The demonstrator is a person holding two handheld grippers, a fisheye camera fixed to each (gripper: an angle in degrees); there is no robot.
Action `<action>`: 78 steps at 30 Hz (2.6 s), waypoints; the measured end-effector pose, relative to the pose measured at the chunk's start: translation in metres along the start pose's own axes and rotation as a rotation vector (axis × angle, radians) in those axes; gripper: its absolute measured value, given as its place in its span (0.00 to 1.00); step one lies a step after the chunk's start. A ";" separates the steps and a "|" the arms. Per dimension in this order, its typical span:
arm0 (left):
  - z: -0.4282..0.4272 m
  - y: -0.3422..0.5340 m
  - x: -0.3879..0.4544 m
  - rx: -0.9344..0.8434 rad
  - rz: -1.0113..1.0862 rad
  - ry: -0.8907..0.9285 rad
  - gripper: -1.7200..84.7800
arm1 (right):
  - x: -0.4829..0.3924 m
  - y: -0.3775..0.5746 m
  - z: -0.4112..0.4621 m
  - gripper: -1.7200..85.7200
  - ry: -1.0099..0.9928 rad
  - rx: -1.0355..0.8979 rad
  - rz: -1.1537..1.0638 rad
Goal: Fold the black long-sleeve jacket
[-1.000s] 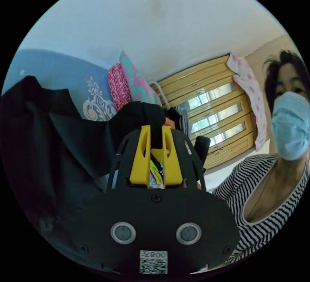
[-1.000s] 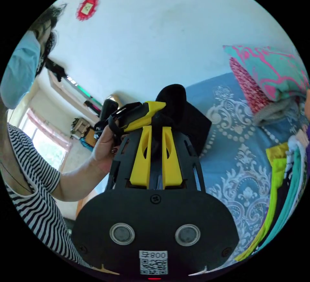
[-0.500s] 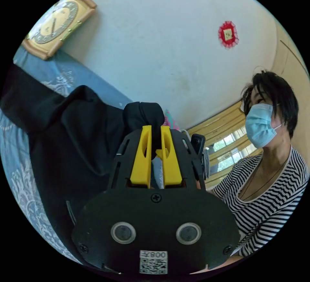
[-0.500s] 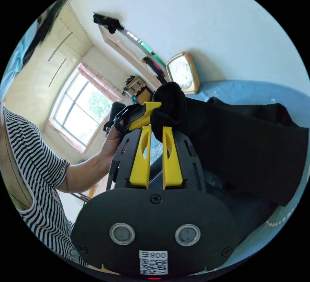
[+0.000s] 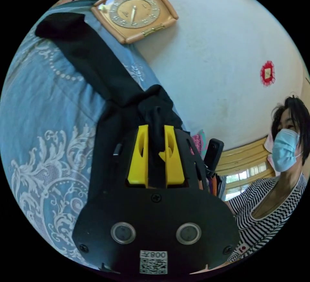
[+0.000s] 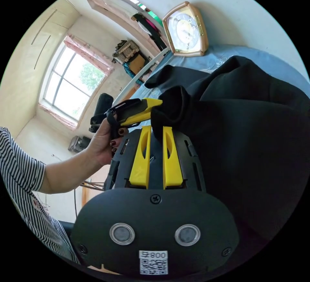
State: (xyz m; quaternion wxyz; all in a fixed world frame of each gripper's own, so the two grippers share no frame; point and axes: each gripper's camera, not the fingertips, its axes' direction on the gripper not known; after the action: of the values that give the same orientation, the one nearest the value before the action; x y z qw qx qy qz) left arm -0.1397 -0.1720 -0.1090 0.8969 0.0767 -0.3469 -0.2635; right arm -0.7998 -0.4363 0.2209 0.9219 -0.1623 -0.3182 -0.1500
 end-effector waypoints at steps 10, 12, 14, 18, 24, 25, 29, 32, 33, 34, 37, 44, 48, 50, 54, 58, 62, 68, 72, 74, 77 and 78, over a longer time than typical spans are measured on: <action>-0.011 -0.008 -0.071 -0.174 0.105 -0.192 0.06 | -0.043 -0.105 0.035 0.03 0.034 -0.131 -0.026; -0.012 -0.009 -0.089 -0.187 0.087 -0.207 0.04 | -0.051 -0.121 0.023 0.02 0.021 -0.096 -0.021; -0.023 -0.011 -0.104 -0.144 0.098 -0.160 0.03 | -0.059 -0.139 0.009 0.02 0.028 -0.040 -0.029; -0.054 -0.013 -0.123 -0.036 0.105 -0.185 0.05 | -0.059 -0.186 0.018 0.02 0.145 -0.050 -0.022; -0.136 -0.052 -0.188 0.249 -0.043 -0.295 0.12 | -0.042 -0.227 0.057 0.02 0.162 -0.196 0.019; -0.152 -0.061 -0.205 0.318 -0.091 -0.295 0.13 | -0.039 -0.232 0.058 0.02 0.153 -0.197 0.021; -0.177 -0.088 -0.266 0.384 -0.278 -0.253 0.16 | -0.029 -0.243 0.062 0.02 0.124 -0.193 0.029; -0.173 -0.101 -0.294 0.318 -0.335 -0.313 0.16 | -0.020 -0.245 0.065 0.02 0.109 -0.168 0.024; -0.170 -0.102 -0.299 0.296 -0.351 -0.331 0.15 | -0.016 -0.245 0.066 0.02 0.108 -0.158 0.024; -0.166 -0.105 -0.307 0.270 -0.374 -0.364 0.15 | -0.013 -0.245 0.068 0.02 0.112 -0.151 0.020; -0.155 -0.106 -0.319 0.237 -0.375 -0.383 0.12 | -0.003 -0.241 0.072 0.02 0.131 -0.130 0.000; -0.144 -0.077 -0.310 0.235 -0.231 -0.255 0.08 | 0.031 -0.227 0.081 0.02 0.153 -0.107 -0.006; -0.128 -0.052 -0.293 0.221 -0.196 -0.105 0.08 | 0.069 -0.216 0.082 0.03 0.102 -0.117 0.045; -0.115 -0.034 -0.278 0.223 -0.166 0.014 0.08 | 0.089 -0.209 0.076 0.03 0.025 -0.129 0.118; -0.087 0.001 -0.258 0.187 -0.155 0.176 0.07 | 0.131 -0.178 0.027 0.06 -0.280 0.096 0.233; -0.051 0.045 -0.244 0.160 -0.218 0.322 0.07 | 0.195 -0.158 0.011 0.11 -0.514 0.207 0.349; -0.014 0.086 -0.224 0.134 -0.247 0.394 0.06 | 0.240 -0.137 0.012 0.12 -0.672 0.238 0.420; 0.039 0.134 -0.194 0.068 -0.269 0.405 0.06 | 0.289 -0.095 0.013 0.12 -0.731 0.174 0.442; 0.071 0.161 -0.176 0.054 -0.279 0.404 0.06 | 0.330 -0.058 0.002 0.10 -0.733 0.104 0.468; 0.095 0.178 -0.160 0.040 -0.280 0.428 0.06 | 0.344 -0.042 -0.010 0.09 -0.721 0.083 0.457; 0.129 0.199 -0.135 0.007 -0.271 0.462 0.06 | 0.361 -0.019 -0.041 0.08 -0.661 0.051 0.410; 0.136 0.203 -0.130 -0.004 -0.268 0.469 0.06 | 0.368 -0.010 -0.056 0.07 -0.631 0.042 0.392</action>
State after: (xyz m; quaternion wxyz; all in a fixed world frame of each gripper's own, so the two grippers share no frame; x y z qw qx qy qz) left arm -0.2255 0.0747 -0.0174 0.9099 0.1791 -0.1159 -0.3558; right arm -0.4969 -0.5309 0.4148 0.7929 -0.2393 -0.5526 0.0932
